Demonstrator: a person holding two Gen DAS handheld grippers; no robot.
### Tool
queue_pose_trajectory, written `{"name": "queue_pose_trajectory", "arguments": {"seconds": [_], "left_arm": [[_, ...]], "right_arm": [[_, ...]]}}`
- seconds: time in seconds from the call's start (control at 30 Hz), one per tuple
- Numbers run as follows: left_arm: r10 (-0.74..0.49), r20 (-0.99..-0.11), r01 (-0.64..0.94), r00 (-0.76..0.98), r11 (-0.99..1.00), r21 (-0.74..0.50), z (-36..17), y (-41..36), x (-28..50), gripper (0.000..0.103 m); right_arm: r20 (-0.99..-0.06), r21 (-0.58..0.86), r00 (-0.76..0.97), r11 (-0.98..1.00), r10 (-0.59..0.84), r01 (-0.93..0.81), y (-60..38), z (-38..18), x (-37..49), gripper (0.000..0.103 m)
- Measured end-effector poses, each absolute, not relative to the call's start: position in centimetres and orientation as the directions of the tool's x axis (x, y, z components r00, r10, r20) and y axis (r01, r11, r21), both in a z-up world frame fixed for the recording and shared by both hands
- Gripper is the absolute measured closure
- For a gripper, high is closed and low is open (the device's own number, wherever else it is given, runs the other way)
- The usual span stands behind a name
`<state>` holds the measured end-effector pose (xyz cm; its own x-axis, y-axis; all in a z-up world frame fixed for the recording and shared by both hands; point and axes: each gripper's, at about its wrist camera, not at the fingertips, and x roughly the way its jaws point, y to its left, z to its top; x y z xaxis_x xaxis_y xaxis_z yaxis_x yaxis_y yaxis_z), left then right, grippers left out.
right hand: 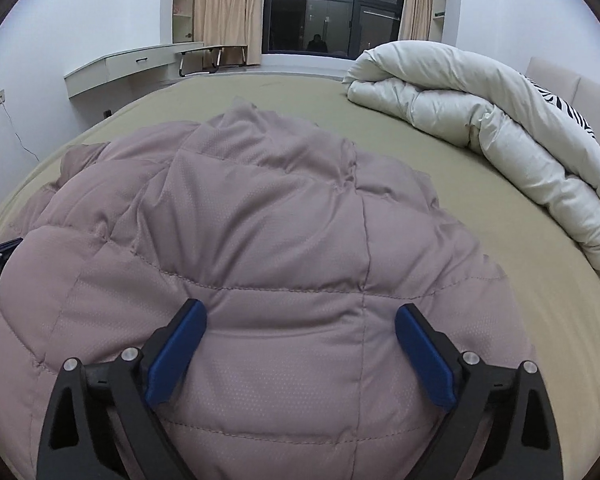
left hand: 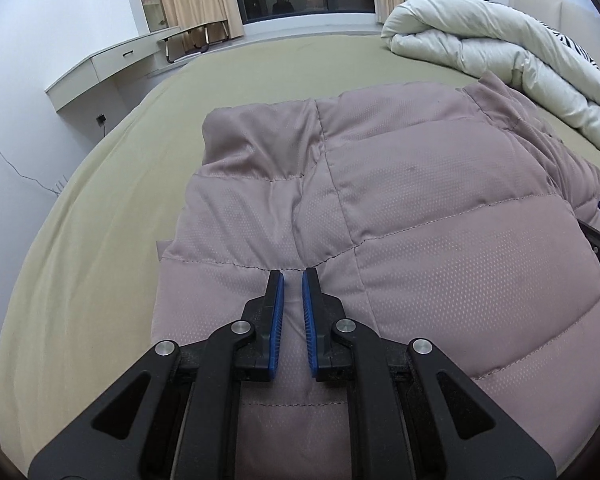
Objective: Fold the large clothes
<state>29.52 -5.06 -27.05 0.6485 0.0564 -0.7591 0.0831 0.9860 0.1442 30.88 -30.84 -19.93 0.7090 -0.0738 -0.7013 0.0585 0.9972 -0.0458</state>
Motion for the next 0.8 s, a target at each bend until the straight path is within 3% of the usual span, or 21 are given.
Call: {"name": "queue_pose_trajectory", "arguments": {"seconds": [0.2, 0.37, 0.4, 0.43, 0.5, 0.63, 0.8], "left_arm": [[-0.084, -0.775, 0.047, 0.626, 0.996, -0.07, -22.9, -0.8, 27.2, 0.093], [-0.122, -0.777, -0.015, 0.618, 0.986, -0.167, -21.9, 4.8, 24.4, 0.091], [-0.143, -0.788, -0.027, 0.599, 0.98, -0.198, -22.4, 6.0, 24.3, 0.08], [-0.161, -0.796, -0.044, 0.583, 0.972, -0.229, -22.8, 7.0, 24.3, 0.055], [-0.219, -0.785, -0.077, 0.58, 0.944, -0.32, -23.4, 8.8, 24.3, 0.023], [-0.394, -0.745, -0.088, 0.538, 0.853, -0.514, -24.8, 10.2, 25.3, 0.022], [-0.501, -0.725, -0.111, 0.473, 0.783, -0.612, -27.8, 10.7, 27.8, 0.022]], "right_arm": [[-0.754, -0.014, 0.653, 0.996, -0.065, 0.084, -31.6, -17.7, 30.7, 0.005], [-0.665, 0.224, 0.743, 0.969, 0.076, 0.102, -35.9, -14.1, 26.7, 0.001], [-0.661, 0.269, 0.744, 0.957, 0.099, 0.111, -37.2, -13.9, 26.2, 0.001], [-0.665, 0.299, 0.739, 0.946, 0.111, 0.126, -38.4, -13.7, 25.9, 0.001], [-0.663, 0.372, 0.734, 0.916, 0.147, 0.153, -41.4, -13.7, 25.3, 0.001], [-0.641, 0.548, 0.725, 0.81, 0.25, 0.206, -47.1, -15.4, 24.7, 0.001], [-0.648, 0.664, 0.662, 0.704, 0.377, 0.25, -50.8, -19.3, 25.3, 0.001]]}}
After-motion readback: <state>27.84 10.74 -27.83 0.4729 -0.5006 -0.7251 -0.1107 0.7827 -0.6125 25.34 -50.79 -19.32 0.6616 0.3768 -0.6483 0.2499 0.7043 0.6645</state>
